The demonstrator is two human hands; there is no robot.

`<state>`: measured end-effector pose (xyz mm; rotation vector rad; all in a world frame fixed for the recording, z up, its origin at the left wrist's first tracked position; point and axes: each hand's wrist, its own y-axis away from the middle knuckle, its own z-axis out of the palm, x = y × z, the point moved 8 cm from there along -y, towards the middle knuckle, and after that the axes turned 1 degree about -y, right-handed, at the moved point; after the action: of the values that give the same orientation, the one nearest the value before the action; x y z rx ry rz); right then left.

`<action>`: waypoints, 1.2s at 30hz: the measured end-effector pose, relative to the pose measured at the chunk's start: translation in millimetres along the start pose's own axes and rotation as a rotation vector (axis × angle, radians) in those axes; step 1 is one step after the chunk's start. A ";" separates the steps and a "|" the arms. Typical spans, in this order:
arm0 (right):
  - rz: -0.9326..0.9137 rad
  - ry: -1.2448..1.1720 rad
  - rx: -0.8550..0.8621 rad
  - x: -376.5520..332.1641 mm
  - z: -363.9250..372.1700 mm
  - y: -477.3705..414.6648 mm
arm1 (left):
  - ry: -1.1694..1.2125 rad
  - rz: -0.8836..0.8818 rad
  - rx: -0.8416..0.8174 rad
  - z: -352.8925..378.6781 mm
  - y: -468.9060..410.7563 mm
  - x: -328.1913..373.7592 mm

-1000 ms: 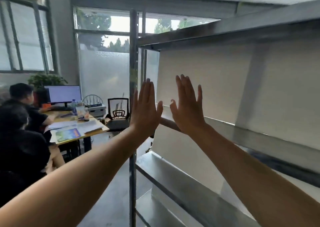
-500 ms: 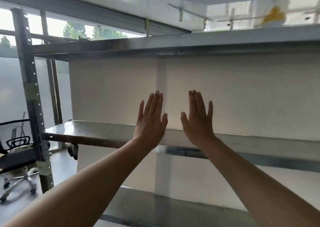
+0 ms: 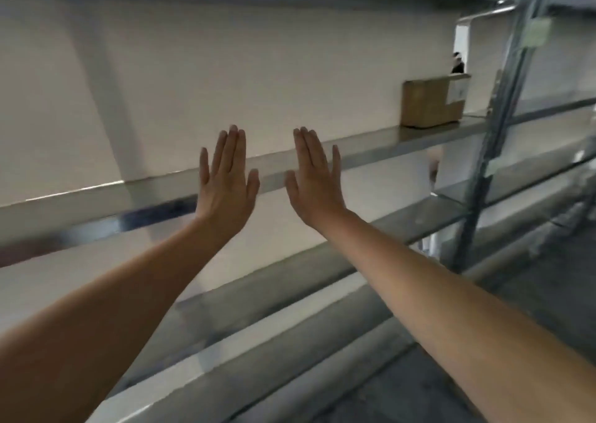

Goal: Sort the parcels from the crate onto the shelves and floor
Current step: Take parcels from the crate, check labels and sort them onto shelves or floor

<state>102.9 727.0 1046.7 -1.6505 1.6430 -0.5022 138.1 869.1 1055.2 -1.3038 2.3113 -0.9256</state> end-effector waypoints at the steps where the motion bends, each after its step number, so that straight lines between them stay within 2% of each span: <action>1: 0.046 0.022 -0.003 17.8 -9.0 12.2 | 0.037 0.015 -0.003 7.0 1.4 15.2; 11: 0.475 0.449 0.053 200.9 -176.0 163.2 | 0.393 0.367 -0.116 44.2 45.7 268.4; 18: 0.613 0.568 0.141 284.7 -285.2 210.7 | 0.506 0.515 -0.108 41.6 38.0 407.3; 27: 0.621 0.597 0.156 379.1 -326.9 224.6 | 0.596 0.596 -0.100 63.5 7.4 536.3; 36: 0.699 0.605 0.128 446.1 -333.2 242.4 | 0.644 0.666 -0.112 103.1 0.7 621.6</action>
<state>-258.0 242.3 987.2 -0.7593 2.4096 -0.7552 -131.7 302.7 997.6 -0.1793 3.0011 -1.0713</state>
